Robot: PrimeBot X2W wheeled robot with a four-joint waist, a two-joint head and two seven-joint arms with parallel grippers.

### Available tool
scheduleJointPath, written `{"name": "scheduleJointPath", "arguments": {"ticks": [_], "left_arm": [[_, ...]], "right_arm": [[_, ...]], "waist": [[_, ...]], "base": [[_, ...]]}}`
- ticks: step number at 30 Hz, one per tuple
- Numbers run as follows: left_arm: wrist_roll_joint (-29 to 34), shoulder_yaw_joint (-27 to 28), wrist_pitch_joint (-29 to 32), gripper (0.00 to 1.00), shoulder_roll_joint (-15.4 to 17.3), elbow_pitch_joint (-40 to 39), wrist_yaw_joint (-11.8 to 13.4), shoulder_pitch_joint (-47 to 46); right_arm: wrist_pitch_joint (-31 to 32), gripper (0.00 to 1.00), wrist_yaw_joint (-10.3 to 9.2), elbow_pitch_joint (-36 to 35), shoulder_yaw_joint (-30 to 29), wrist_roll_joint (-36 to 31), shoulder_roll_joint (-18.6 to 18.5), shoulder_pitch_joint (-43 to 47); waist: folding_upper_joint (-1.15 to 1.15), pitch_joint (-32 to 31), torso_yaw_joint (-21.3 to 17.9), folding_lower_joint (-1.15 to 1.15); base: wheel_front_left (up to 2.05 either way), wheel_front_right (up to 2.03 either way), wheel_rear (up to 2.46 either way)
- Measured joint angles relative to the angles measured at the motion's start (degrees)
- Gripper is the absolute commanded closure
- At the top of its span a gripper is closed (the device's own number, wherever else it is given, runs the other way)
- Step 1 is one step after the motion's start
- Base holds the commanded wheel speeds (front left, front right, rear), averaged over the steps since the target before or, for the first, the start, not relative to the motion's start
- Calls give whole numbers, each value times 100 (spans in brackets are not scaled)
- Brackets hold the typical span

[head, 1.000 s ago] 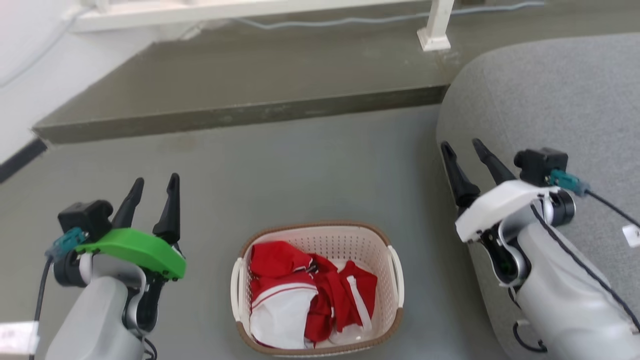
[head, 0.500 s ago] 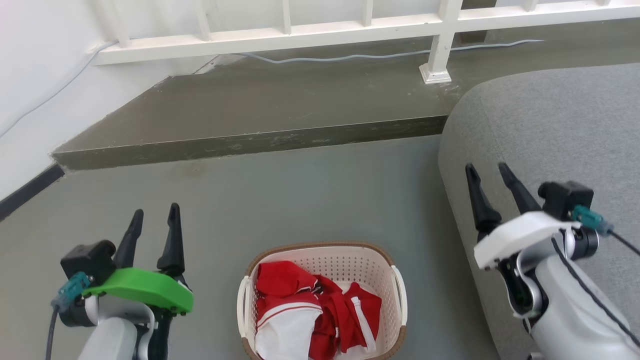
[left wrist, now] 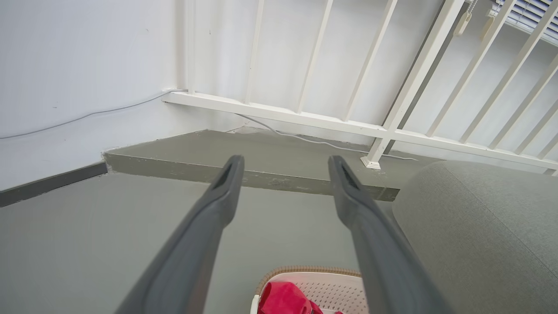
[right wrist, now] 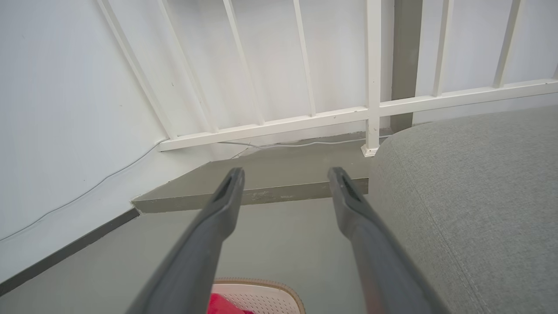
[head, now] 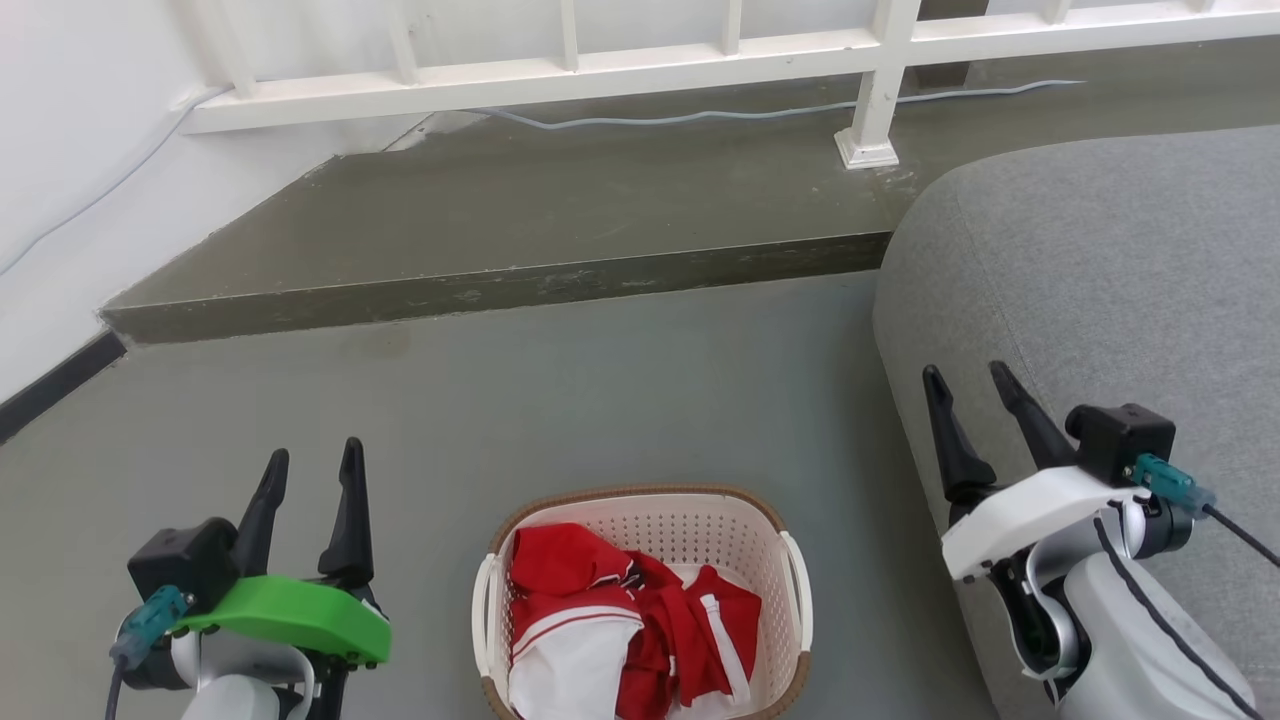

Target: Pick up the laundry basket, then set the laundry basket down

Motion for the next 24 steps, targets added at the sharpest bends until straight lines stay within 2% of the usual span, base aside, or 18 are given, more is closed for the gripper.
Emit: {"name": "scheduleJointPath", "arguments": {"ticks": [24], "left_arm": [[299, 208, 0, 0, -133, -200, -145, 274]], "right_arm": [[0, 0, 103, -235, -129, -259, 100, 284]], "waist": [[0, 17, 3, 0]], "base": [[0, 0, 0]]}}
